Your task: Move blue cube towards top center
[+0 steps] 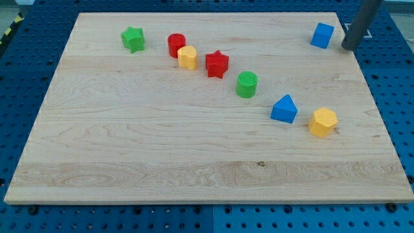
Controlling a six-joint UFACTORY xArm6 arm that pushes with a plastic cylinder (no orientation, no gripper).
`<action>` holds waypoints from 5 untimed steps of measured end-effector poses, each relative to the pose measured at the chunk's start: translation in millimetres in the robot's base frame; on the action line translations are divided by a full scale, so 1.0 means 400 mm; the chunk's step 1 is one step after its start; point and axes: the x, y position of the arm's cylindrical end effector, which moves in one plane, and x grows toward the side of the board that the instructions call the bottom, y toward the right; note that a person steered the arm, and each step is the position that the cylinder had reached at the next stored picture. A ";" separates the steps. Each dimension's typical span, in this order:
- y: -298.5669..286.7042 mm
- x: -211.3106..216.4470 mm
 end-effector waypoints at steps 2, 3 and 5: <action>-0.283 -0.122; -0.346 -0.131; -0.052 -0.106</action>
